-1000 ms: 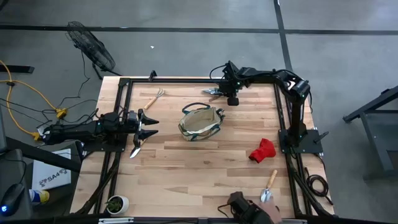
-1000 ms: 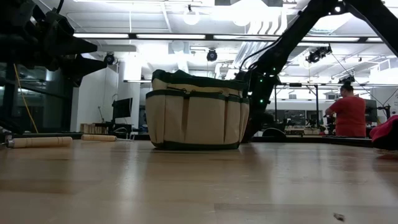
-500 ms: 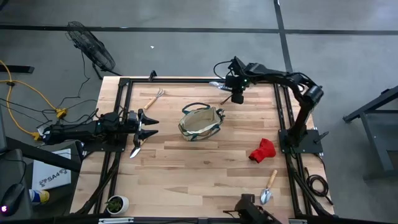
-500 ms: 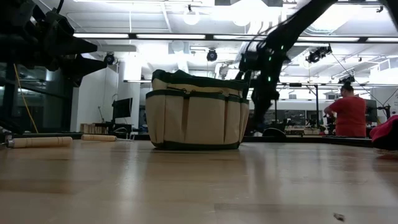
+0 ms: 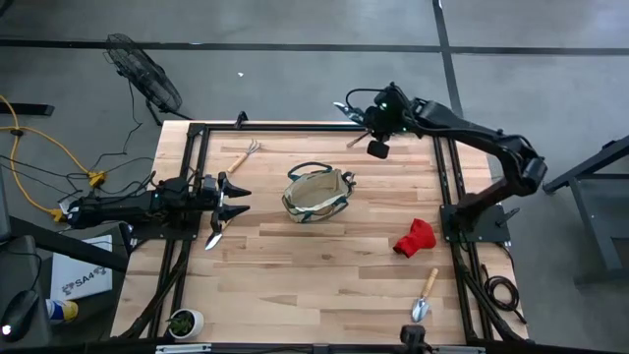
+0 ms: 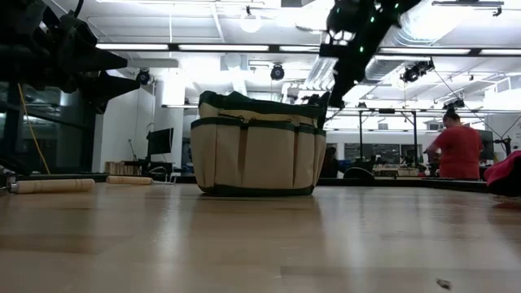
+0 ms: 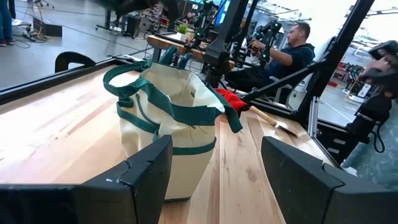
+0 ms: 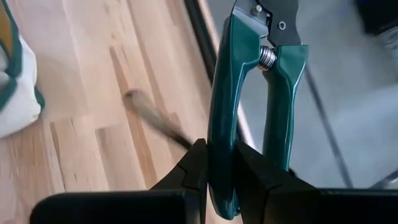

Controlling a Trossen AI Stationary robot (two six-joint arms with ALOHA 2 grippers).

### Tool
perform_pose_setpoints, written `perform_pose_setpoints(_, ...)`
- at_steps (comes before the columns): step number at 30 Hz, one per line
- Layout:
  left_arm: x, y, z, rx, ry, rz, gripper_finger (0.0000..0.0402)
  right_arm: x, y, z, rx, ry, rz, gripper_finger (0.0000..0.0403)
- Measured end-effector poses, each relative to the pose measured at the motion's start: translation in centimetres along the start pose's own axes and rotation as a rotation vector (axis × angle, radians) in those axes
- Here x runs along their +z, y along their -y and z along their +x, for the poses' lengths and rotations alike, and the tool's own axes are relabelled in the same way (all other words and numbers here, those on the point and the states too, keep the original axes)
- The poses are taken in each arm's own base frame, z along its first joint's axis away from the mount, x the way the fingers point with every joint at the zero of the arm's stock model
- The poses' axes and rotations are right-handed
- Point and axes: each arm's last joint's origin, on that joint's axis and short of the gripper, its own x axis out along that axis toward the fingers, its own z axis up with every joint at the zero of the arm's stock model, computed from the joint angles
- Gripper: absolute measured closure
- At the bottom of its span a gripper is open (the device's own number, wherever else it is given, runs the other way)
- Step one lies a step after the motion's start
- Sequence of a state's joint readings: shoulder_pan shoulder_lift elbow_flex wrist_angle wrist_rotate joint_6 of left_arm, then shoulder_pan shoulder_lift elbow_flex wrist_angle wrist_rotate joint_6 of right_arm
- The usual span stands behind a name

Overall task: Pick & Place Garden tools in Gardening bag
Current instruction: Put the shear scissors into the gardening bag

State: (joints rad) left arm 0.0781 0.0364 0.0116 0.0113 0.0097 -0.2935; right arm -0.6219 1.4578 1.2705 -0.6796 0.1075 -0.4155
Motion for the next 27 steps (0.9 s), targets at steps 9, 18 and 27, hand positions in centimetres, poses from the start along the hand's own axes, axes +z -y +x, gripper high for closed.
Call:
perform_pose_setpoints(9,0.0,0.0,0.0,0.001,0.000,0.000,0.0158,1.1,-1.9,-4.3,-0.058,0.129,0.026,0.0362)
perform_pose_setpoints(18,0.0,0.0,0.0,0.001,0.000,0.000,0.0158,2.4,-4.2,-8.8,-0.015,0.361,0.039,0.0362)
perform_pose_setpoints(27,0.0,0.0,0.0,0.002,0.000,0.000,0.0158,4.2,-6.7,-10.8,0.272,0.587,0.177,0.0362)
